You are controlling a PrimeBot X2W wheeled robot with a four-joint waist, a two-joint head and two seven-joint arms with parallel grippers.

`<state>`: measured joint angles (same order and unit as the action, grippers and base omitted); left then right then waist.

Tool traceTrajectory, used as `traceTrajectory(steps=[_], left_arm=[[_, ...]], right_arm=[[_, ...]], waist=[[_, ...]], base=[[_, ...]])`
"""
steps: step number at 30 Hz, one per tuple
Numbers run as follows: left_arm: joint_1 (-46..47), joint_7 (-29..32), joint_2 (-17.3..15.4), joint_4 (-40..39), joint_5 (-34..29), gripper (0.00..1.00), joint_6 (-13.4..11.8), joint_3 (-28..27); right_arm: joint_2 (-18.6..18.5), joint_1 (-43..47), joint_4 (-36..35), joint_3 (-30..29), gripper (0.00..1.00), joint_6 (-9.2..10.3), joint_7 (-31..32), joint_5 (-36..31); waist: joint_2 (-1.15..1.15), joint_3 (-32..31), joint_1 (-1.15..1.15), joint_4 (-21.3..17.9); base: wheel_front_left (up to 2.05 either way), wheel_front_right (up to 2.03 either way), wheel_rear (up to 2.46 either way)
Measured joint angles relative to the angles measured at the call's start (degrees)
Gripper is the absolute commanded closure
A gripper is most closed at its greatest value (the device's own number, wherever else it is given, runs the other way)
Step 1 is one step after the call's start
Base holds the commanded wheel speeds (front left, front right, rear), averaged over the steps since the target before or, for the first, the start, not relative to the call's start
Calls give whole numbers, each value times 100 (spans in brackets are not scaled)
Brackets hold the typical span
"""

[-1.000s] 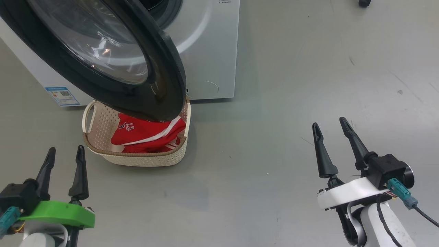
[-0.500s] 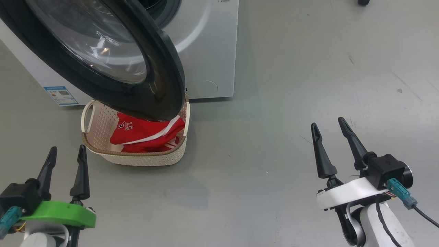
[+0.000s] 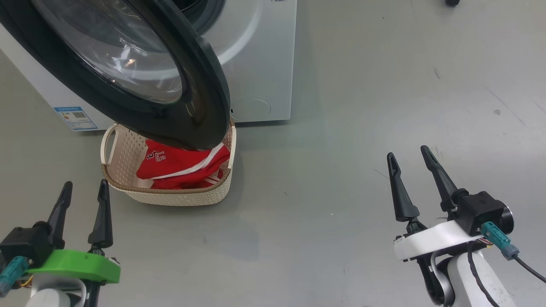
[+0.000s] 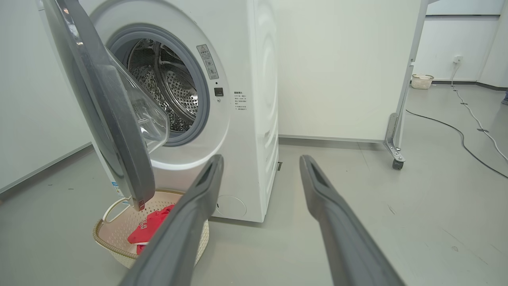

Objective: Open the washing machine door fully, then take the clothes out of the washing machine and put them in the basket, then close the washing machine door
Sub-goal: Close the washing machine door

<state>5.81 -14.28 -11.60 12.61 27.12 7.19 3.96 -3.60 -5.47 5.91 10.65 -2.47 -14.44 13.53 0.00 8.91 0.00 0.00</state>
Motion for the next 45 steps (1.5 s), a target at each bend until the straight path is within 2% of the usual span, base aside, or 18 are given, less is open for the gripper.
traceTrajectory(steps=[14, 15, 18, 24, 34, 45], left_arm=[[0, 0, 0, -2, 0, 0, 0, 30], [0, 0, 0, -3, -1, 0, 0, 43], [0, 0, 0, -11, -1, 0, 0, 101], [9, -1, 8, -76, -1, 0, 0, 283], [265, -1, 93, -168, 2, 0, 0, 517], [605, -2, 309, -235, 169, 0, 1, 571]], right_arm=[[3, -1, 4, 0, 1, -44, 0, -19], [3, -1, 5, 7, 42, -48, 0, -42], [0, -1, 4, 30, 100, -55, 0, -78], [-96, -69, -114, 140, 100, -156, 0, -252], [-223, -889, -194, 995, 100, -400, 68, -627], [-219, -1827, 78, 1802, 100, -453, 415, -704]], waist=[[0, 3, 0, -3], [0, 5, 0, -1], [0, 19, 0, 14], [0, 137, 0, 106], [0, 460, 0, 419], [0, 894, 0, 964]], base=[[0, 0, 0], [0, 0, 0], [0, 0, 0], [0, 0, 0], [0, 0, 0], [0, 0, 0]])
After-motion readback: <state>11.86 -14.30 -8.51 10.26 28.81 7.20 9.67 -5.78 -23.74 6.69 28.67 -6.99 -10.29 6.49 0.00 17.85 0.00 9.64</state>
